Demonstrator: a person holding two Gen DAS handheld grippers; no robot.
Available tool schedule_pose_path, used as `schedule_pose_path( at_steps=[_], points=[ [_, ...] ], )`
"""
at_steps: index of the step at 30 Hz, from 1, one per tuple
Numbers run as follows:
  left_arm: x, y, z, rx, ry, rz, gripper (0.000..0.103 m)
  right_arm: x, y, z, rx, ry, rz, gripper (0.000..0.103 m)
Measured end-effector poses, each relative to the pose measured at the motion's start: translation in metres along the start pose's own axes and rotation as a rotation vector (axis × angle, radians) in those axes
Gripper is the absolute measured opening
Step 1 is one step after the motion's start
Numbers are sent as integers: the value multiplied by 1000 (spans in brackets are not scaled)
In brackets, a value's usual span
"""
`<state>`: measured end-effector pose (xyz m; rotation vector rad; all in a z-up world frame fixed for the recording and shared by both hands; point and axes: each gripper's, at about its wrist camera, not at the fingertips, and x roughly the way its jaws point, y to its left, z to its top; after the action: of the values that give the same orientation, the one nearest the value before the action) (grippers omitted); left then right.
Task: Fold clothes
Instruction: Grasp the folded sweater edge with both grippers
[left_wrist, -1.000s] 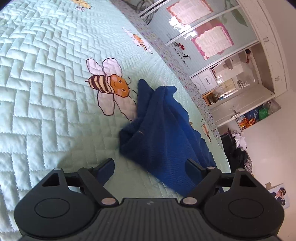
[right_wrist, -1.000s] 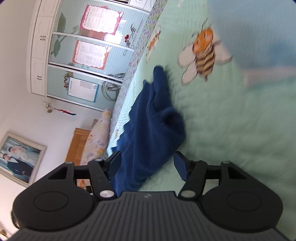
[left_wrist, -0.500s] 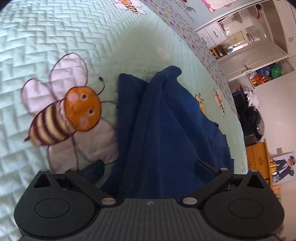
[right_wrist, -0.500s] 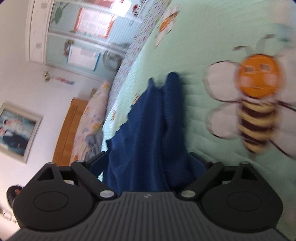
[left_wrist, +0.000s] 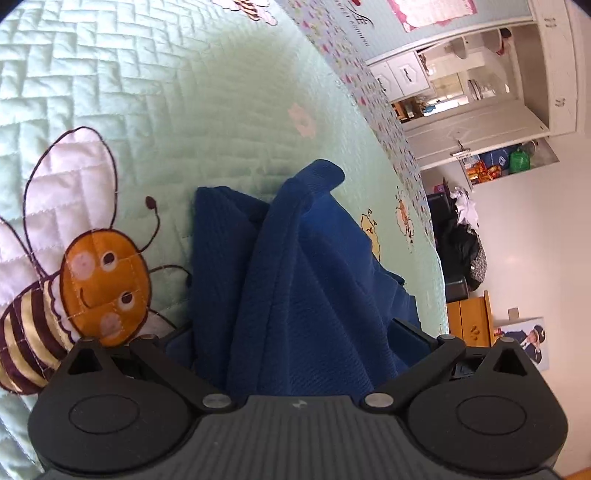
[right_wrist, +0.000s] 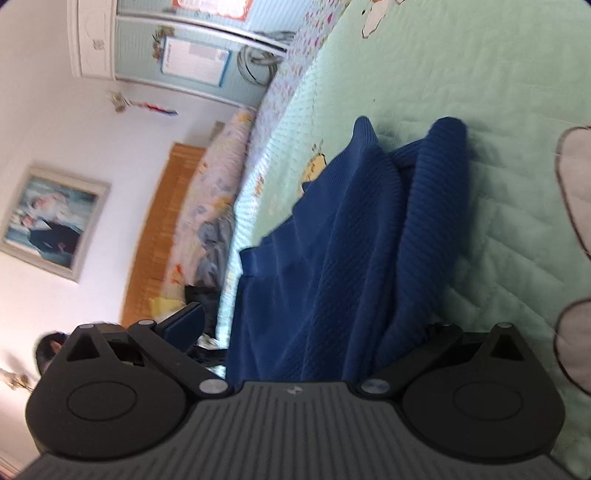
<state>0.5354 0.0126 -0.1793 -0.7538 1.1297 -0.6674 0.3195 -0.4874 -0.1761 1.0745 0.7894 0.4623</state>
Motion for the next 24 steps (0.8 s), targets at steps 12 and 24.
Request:
schedule_pose_path(
  at_steps=[12, 24],
  points=[
    [0, -2, 7, 24, 31, -38, 101, -5, 7, -4, -34, 3, -32, 102],
    [-6, 6, -2, 55, -5, 19, 17, -21, -5, -11, -23, -40, -147, 18]
  ],
)
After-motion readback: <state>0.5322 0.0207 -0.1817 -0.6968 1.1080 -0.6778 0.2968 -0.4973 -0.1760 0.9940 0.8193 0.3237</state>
